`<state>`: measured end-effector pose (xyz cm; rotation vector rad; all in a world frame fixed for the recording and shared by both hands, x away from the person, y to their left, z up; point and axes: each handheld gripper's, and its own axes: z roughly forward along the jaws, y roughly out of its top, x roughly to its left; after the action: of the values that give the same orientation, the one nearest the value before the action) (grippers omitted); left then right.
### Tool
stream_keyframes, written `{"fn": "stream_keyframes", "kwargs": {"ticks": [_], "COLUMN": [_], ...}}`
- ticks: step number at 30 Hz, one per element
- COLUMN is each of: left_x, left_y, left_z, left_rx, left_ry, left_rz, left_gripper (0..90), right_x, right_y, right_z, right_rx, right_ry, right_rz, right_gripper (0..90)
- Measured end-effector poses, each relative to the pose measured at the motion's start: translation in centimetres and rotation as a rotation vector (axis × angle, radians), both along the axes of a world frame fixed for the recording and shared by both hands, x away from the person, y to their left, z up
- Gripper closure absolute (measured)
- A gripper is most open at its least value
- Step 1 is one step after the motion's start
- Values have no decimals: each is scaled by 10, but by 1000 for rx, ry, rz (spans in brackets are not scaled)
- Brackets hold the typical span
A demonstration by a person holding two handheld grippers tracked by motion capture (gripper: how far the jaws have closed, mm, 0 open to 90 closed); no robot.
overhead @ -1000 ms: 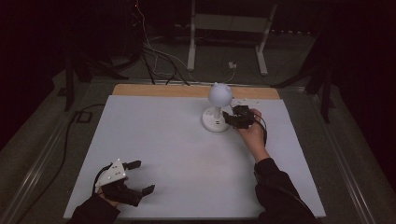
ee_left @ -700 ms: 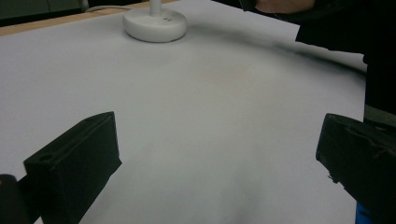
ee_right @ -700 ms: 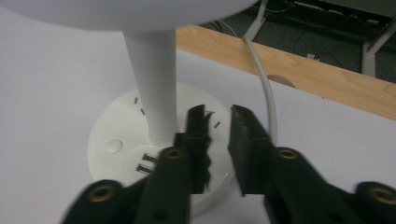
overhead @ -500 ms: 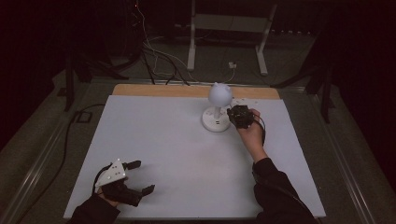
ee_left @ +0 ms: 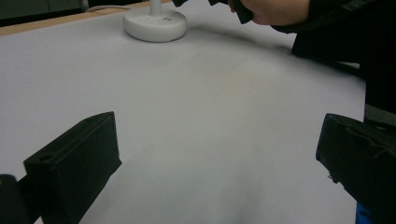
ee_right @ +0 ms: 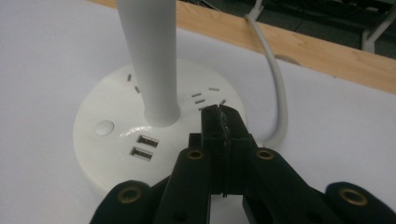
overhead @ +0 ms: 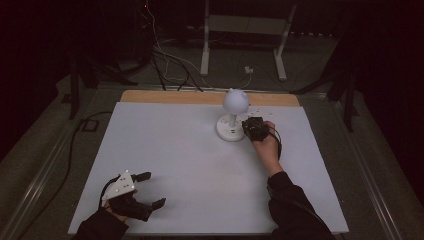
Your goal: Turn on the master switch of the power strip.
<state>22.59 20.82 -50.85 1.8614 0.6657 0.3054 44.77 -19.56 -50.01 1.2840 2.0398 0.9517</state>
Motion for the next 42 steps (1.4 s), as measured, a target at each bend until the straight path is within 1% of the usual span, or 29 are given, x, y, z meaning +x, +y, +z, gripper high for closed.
{"fn": "stream_keyframes", "kwargs": {"ticks": [2, 3, 6, 9, 12, 16, 20, 25, 30, 32, 35, 36, 38, 41, 42], "left_x": [0, 0, 0, 0, 0, -1, 0, 0, 0, 0, 0, 0, 0, 0, 0], "left_y": [0, 0, 0, 0, 0, -1, -1, -1, -1, -1, -1, -1, -1, -1, -1], "left_z": [0, 0, 0, 0, 0, 0, 0, 0, 0, 0, -1, -1, -1, -1, -1], "left_rx": [-1, 1, 1, 1, 2, 3, 4, 5, 6, 7, 7, 7, 6, 5, 5], "left_ry": [0, 0, 0, 1, 0, 1, 1, 3, 2, 3, 3, 3, 3, 4, 5], "left_rz": [0, -1, -1, 0, 0, -2, -1, -3, -3, -4, -3, -3, -3, -3, -3], "left_gripper": [1, 1, 1, 1, 1, 0, 0, 0, 1, 1, 1, 0, 0, 0, 0], "right_x": [0, 0, 0, 0, -1, -1, -2, -3, -2, -2, -1, -1, -1, 0, 0], "right_y": [0, 1, 2, 2, 3, 3, 3, 4, 5, 7, 6, 8, 8, 6, 7], "right_z": [-1, -3, -6, -7, -7, -9, -10, -10, -10, -10, -9, -9, -9, -9, -9], "right_rx": [4, 5, 5, 20, 3, 16, 18, 1, -8, -24, -23, -34, -39, -26, -33], "right_ry": [4, 16, 27, 31, 19, 16, 13, 10, 17, 16, 25, 27, 26, 32, 33], "right_rz": [2, 2, 5, 8, 6, 0, -2, 2, -1, -4, -3, -5, -2, 0, 2], "right_gripper": [900, 900, 900, 900, 900, 900, 900, 900, 900, 900, 900, 900, 900, 900, 900]}}
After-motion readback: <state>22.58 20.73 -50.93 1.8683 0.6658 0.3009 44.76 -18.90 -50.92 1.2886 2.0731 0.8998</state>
